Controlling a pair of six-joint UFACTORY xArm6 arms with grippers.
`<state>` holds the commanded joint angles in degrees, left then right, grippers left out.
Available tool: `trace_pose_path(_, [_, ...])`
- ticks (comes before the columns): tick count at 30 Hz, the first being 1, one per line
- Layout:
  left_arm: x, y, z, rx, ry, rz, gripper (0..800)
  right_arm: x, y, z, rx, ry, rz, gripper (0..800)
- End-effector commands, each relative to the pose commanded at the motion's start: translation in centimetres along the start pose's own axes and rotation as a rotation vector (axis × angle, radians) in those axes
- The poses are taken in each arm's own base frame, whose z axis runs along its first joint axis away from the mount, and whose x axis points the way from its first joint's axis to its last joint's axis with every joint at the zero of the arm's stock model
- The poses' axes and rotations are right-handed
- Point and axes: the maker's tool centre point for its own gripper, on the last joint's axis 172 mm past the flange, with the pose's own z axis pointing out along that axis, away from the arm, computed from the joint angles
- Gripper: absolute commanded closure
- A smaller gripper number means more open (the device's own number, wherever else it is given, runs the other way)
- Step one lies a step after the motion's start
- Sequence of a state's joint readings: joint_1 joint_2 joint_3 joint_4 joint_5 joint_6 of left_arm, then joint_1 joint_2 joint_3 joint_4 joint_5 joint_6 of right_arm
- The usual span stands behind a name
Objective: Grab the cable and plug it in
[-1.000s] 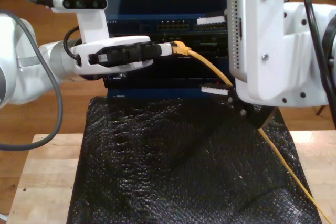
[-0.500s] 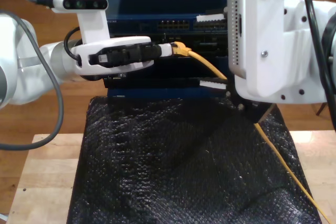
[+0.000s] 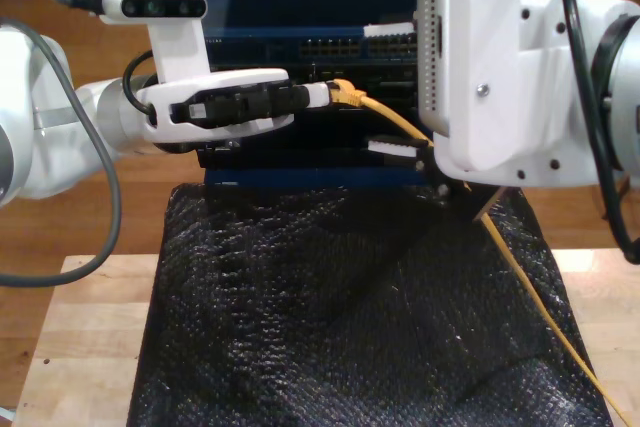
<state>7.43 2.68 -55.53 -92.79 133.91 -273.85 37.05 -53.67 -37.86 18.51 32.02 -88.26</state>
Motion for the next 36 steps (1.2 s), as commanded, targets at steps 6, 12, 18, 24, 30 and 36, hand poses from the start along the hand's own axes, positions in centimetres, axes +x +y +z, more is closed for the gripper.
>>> trace_pose_path(6, [0.0,0.0,0.0,-0.002,0.0,0.0,779,1.3,0.3,0.4,-0.014,0.028,-0.006,254])
trace_pose_path(12, [0.0,0.0,0.1,-0.003,-0.001,-0.001,779,1.3,0.2,0.6,-0.012,0.028,-0.006,298])
trace_pose_path(18, [0.0,0.2,0.0,-0.006,0.0,0.0,779,1.3,0.2,0.5,-0.014,0.028,-0.008,320])
trace_pose_path(24, [0.0,0.2,0.1,-0.008,-0.002,0.001,779,1.3,0.3,0.3,-0.017,0.028,-0.009,340])
trace_pose_path(30, [0.0,0.4,0.1,-0.01,-0.002,0.003,779,1.2,0.3,0.3,-0.019,0.026,-0.011,350])
trace_pose_path(36, [0.0,0.5,0.1,-0.016,-0.003,0.001,779,1.2,0.2,0.3,-0.018,0.026,-0.01,394])
